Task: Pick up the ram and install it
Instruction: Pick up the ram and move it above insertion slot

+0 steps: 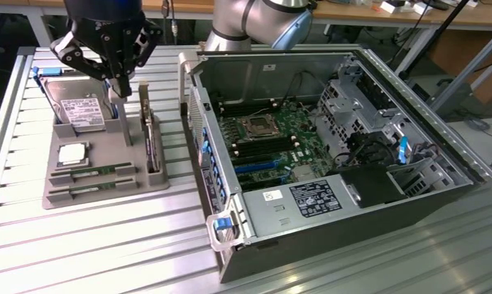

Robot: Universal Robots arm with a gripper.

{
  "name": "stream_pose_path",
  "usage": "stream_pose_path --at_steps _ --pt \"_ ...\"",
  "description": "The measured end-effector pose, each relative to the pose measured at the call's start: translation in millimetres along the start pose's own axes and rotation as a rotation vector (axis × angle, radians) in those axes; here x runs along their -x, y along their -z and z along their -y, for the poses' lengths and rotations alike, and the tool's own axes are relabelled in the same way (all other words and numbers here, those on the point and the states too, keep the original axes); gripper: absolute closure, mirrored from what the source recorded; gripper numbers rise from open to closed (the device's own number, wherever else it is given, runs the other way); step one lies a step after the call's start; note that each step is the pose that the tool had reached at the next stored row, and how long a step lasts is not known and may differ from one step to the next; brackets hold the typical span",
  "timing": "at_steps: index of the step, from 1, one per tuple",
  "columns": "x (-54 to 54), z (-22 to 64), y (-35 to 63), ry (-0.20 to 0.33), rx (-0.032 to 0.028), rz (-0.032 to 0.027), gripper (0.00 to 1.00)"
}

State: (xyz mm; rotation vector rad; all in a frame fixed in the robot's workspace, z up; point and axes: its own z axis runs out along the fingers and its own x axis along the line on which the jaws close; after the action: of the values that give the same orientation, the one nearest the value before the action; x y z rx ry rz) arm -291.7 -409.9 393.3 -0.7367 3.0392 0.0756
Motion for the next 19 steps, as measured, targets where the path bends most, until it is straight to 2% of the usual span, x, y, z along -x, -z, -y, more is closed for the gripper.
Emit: stream_pose_path --at_steps 4,7,12,15,19 --pt "0.0 0.0 0.0 0.14 0.0034 -0.0062 0.9" --pt "0.0 0.0 0.0 0.214 0.0053 -0.0094 0.9" --pt "0.0 0.0 0.0 0.413 0.0101 -0.018 0.9" --pt "0.0 0.0 0.0 0.47 0.0116 -0.0206 0.9" --pt "0.0 0.0 0.0 0.596 0.0146 -0.0261 0.9"
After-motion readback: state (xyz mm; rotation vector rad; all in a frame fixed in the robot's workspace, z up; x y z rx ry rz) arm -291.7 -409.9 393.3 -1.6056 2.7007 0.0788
